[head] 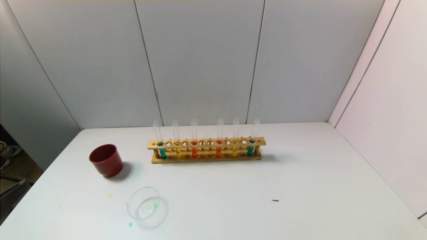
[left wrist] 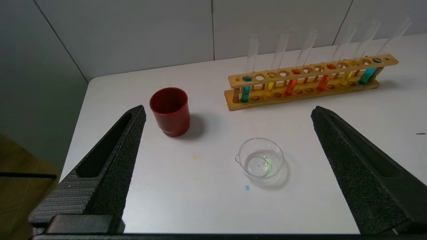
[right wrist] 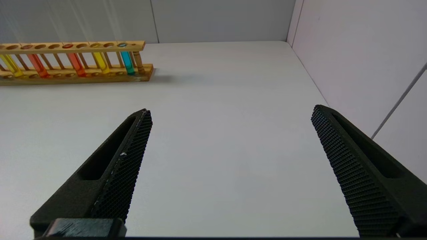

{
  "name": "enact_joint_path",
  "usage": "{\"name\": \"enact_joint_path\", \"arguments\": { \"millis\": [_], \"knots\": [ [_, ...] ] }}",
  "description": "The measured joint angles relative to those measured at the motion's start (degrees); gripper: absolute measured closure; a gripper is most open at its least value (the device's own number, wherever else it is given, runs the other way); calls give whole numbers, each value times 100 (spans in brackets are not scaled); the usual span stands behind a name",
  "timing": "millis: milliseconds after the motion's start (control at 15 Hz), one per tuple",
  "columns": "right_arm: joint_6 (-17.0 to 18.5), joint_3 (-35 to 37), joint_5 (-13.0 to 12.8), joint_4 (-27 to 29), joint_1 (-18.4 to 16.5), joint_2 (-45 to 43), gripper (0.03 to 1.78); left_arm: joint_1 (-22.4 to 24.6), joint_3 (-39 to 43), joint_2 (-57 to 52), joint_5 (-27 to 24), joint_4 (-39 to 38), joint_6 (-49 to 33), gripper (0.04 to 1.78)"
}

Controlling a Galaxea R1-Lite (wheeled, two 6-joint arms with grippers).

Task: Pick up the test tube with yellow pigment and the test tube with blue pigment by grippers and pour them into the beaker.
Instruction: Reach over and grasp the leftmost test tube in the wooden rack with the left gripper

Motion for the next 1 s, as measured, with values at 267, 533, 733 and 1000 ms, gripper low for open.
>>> {"name": "enact_joint_path", "arguments": {
  "millis": [267, 533, 733, 1000],
  "knots": [
    [-2, 0, 2, 0, 0, 0, 7, -268, -369, 1670, 2, -1035, -20, 7],
    [-2, 0, 2, 0, 2, 0, 7, -703, -763, 3104, 249, -1669, 17, 7],
    [-2, 0, 0, 0, 0, 0, 7, -1007, -913, 3972, 446, -2274, -50, 7],
    [0, 0, 2, 2, -2, 0, 7, -1153, -964, 5152, 553, -3211, -116, 7]
  ]
}}
